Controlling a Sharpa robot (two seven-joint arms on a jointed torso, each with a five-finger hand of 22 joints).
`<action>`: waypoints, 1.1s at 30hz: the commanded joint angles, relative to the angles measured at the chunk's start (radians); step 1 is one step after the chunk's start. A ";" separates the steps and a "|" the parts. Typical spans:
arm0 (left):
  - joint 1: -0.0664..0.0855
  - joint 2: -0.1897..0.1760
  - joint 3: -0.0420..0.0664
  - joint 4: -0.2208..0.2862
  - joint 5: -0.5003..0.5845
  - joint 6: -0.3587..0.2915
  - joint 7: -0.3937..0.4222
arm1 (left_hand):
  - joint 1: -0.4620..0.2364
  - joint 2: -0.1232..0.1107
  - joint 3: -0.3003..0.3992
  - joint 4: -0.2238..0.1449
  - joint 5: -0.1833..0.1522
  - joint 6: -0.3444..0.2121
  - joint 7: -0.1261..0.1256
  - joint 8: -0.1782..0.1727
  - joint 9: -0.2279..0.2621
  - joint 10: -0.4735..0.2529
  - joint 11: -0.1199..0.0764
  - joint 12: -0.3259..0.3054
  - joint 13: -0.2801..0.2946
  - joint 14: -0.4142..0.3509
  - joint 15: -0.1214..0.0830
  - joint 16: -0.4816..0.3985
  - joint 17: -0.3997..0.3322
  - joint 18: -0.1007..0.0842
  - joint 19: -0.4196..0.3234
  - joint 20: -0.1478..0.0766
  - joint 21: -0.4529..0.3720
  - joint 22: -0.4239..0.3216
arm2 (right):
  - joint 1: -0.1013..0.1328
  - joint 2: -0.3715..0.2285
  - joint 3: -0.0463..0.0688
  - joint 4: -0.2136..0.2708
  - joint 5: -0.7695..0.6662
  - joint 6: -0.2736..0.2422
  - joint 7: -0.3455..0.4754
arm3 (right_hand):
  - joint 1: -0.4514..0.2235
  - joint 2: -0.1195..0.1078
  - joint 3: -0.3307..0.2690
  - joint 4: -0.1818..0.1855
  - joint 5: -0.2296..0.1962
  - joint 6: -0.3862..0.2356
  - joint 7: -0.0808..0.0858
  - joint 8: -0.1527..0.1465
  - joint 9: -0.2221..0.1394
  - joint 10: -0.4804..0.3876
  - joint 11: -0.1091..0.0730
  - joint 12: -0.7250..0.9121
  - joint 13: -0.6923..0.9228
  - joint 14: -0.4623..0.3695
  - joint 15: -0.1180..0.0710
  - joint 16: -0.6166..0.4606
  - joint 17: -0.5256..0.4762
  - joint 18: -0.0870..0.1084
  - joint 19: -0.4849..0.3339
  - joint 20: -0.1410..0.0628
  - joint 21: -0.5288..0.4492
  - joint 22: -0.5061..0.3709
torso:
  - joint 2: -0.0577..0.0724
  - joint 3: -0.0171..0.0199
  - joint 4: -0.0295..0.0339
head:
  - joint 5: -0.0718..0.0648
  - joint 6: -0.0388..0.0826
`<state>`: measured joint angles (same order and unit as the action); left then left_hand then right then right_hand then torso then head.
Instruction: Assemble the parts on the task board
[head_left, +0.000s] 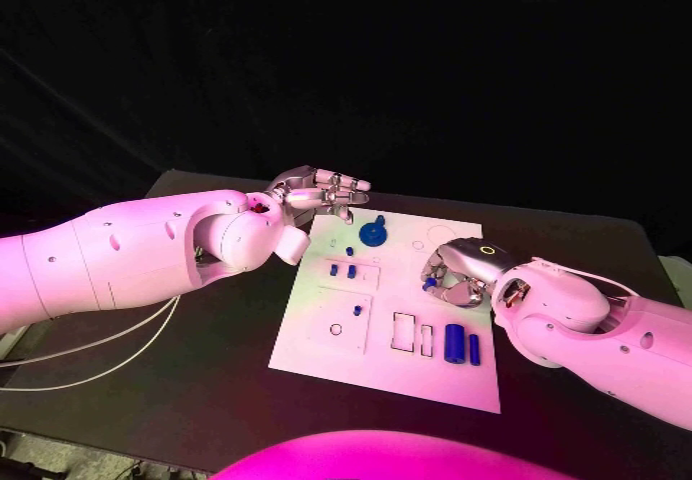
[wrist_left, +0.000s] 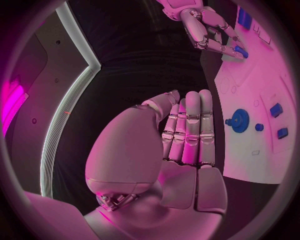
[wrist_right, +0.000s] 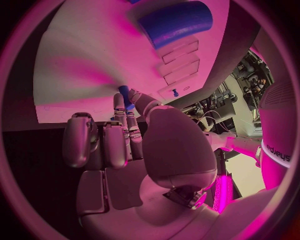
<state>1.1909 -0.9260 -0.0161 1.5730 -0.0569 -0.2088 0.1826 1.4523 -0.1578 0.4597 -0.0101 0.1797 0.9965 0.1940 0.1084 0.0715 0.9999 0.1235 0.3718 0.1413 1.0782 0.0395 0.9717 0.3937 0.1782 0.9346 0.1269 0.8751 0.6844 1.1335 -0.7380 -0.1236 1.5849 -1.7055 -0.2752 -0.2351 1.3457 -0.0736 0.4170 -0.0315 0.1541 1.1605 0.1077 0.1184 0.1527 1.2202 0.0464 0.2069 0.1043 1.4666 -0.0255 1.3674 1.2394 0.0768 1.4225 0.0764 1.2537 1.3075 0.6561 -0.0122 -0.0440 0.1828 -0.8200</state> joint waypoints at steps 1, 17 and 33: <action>0.001 0.001 0.001 0.001 0.002 0.018 0.003 | -0.009 0.004 0.000 -0.003 0.000 -0.007 0.000 0.003 0.001 -0.004 0.000 0.003 0.001 -0.001 0.002 0.001 -0.001 0.006 -0.002 0.002 0.004 0.002 | -0.001 -0.013 0.001 0.026 -0.024 -0.054 -0.012 | 0.010 0.013 0.011 -0.002 -0.005 0.006 0.004 0.004 0.014 0.010 0.000 -0.007 0.002 0.045 -0.004 0.004 0.002 -0.010 0.009 0.001 0.006 0.126 | -0.002 0.0000 -0.0001 | 0.000 0.001; 0.001 0.009 0.001 -0.006 0.002 0.024 -0.001 | -0.009 0.005 0.000 -0.003 0.001 -0.007 0.000 0.004 0.001 -0.005 0.000 0.005 0.001 -0.001 0.002 0.002 -0.001 0.006 -0.002 0.002 0.004 0.002 | 0.054 -0.098 0.018 0.227 -0.013 -0.104 -0.025 | 0.005 0.004 0.019 -0.007 -0.007 0.001 0.009 0.000 0.015 0.007 0.004 -0.020 -0.001 0.044 -0.001 0.002 -0.003 -0.009 0.007 0.003 0.000 0.126 | -0.001 -0.0003 -0.0003 | 0.000 0.009; 0.001 0.029 0.001 -0.010 0.002 0.026 -0.002 | -0.009 0.005 0.000 -0.003 0.001 -0.007 0.000 0.004 0.001 -0.005 0.000 0.005 0.001 -0.001 0.002 0.002 -0.001 0.006 -0.002 0.002 0.004 0.002 | 0.009 0.074 0.011 0.233 0.008 -0.108 0.016 | 0.002 0.002 0.021 -0.007 -0.005 0.000 0.010 -0.001 0.015 0.006 0.005 -0.024 -0.001 0.044 0.000 0.001 -0.005 -0.008 0.004 0.003 -0.006 0.124 | 0.001 -0.0023 0.0016 | 0.028 0.000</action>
<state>1.1907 -0.9009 -0.0161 1.5619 -0.0569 -0.2026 0.1768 1.4523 -0.1578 0.4597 -0.0101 0.1797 0.9965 0.1940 0.1083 0.0713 1.0000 0.1234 0.3718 0.1411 1.0782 0.0395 0.9717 0.3938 0.1782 0.9346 0.1269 0.8750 0.6850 1.1468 -0.6679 -0.1118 1.8264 -1.6994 -0.3764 -0.2386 1.3518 -0.0680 0.4308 -0.0398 0.1483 1.1586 0.1098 0.1140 0.1525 1.2319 0.0515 0.1894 0.1048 1.4666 -0.0253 1.3675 1.2358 0.0767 1.4273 0.0786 1.2511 1.3081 0.6564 -0.0138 -0.0426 0.2055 -0.8186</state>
